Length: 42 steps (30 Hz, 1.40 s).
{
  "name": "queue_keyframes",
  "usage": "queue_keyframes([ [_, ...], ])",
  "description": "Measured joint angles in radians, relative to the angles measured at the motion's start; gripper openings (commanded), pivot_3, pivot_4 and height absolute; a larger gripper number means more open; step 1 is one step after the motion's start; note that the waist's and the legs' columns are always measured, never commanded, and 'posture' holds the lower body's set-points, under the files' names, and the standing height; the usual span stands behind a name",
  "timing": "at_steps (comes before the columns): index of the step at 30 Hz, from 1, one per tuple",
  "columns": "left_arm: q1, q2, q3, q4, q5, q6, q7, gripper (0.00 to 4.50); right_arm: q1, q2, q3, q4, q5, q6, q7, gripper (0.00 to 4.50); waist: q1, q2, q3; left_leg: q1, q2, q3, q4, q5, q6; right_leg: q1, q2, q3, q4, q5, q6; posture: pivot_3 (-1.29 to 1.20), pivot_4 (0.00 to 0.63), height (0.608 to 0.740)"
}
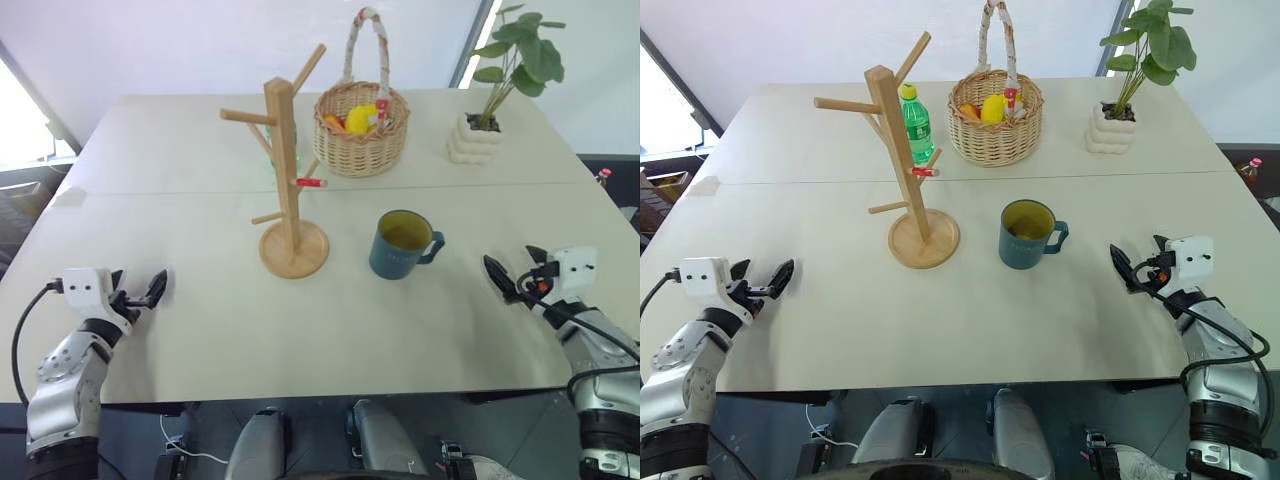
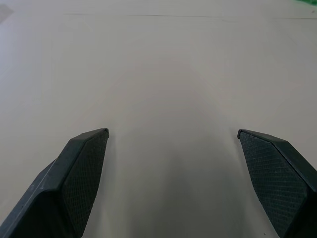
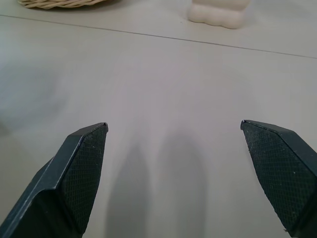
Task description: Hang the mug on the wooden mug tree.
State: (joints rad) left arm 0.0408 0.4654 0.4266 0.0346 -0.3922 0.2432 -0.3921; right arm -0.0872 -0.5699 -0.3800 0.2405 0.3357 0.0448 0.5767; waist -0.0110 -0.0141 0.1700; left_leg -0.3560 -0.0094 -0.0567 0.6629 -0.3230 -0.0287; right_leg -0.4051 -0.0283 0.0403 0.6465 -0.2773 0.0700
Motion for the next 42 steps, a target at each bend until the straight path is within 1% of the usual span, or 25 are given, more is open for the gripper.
queue_keyframes([
  [10,-0.005,0.002,-0.001,-0.007,-0.013,0.016,-0.011,4.50,0.002,0.000,0.001,0.001,-0.003,-0.003,0.001,4.47,0.000,0.000,0.000,0.000,0.000,0.000,0.000,0.000,0.000,0.000,0.000,0.000,0.000,0.000,0.000,0.00,0.150,0.740],
  [14,0.014,0.002,-0.031,-0.095,-0.033,0.021,-0.074,4.50,0.035,0.002,0.003,-0.023,-0.001,-0.001,0.013,4.47,0.000,0.000,0.000,-0.001,0.000,0.000,0.000,0.000,0.000,0.000,0.000,0.000,-0.001,0.000,0.000,0.00,0.150,0.740],
  [17,0.054,0.001,-0.094,-0.205,-0.071,0.045,-0.150,4.50,0.062,0.003,0.018,-0.069,0.001,0.006,0.029,4.47,-0.001,0.000,0.000,-0.001,0.000,0.000,0.000,0.000,0.000,0.000,-0.001,0.000,-0.001,0.000,0.000,0.00,0.150,0.740],
  [22,0.088,0.018,-0.260,-0.347,-0.084,0.075,-0.270,4.50,0.116,0.016,0.052,-0.184,0.003,0.027,0.040,4.47,-0.001,0.001,0.000,0.000,0.000,0.000,0.000,0.000,0.000,0.000,0.000,0.000,0.000,0.000,-0.001,0.00,0.150,0.740],
  [24,0.074,0.033,-0.333,-0.378,-0.075,0.083,-0.311,4.50,0.136,0.042,0.076,-0.235,0.001,0.031,0.038,4.47,0.000,0.001,0.000,0.000,0.000,0.000,0.000,0.000,0.000,0.000,0.000,0.000,0.000,0.000,-0.001,0.00,0.150,0.740],
  [28,0.019,0.037,-0.438,-0.418,-0.069,0.102,-0.359,4.50,0.143,0.083,0.117,-0.274,-0.011,0.030,0.018,4.47,0.000,0.001,0.000,0.000,0.000,0.000,0.000,0.000,0.000,0.001,0.000,0.000,0.000,0.000,0.000,0.00,0.150,0.740],
  [31,-0.025,0.032,-0.485,-0.435,-0.065,0.105,-0.369,4.50,0.132,0.105,0.133,-0.283,-0.027,0.017,-0.009,4.47,0.000,0.001,0.000,0.000,0.000,0.000,0.000,0.000,0.000,0.000,0.001,0.000,0.000,0.000,0.000,0.00,0.150,0.740],
  [34,-0.071,0.016,-0.504,-0.439,-0.067,0.123,-0.367,4.50,0.101,0.135,0.145,-0.282,-0.044,0.004,-0.045,4.47,-0.003,0.001,0.000,0.000,0.000,0.000,0.000,0.000,0.000,0.000,0.001,0.000,0.000,0.000,0.000,0.00,0.150,0.740],
  [42,-0.089,0.008,-0.531,-0.468,-0.074,0.143,-0.368,4.50,0.052,0.168,0.171,-0.236,-0.072,-0.029,-0.075,4.47,-0.002,0.001,0.000,0.000,0.000,0.000,0.000,0.000,0.000,0.000,0.002,0.000,0.000,0.000,0.000,0.00,0.150,0.740],
])
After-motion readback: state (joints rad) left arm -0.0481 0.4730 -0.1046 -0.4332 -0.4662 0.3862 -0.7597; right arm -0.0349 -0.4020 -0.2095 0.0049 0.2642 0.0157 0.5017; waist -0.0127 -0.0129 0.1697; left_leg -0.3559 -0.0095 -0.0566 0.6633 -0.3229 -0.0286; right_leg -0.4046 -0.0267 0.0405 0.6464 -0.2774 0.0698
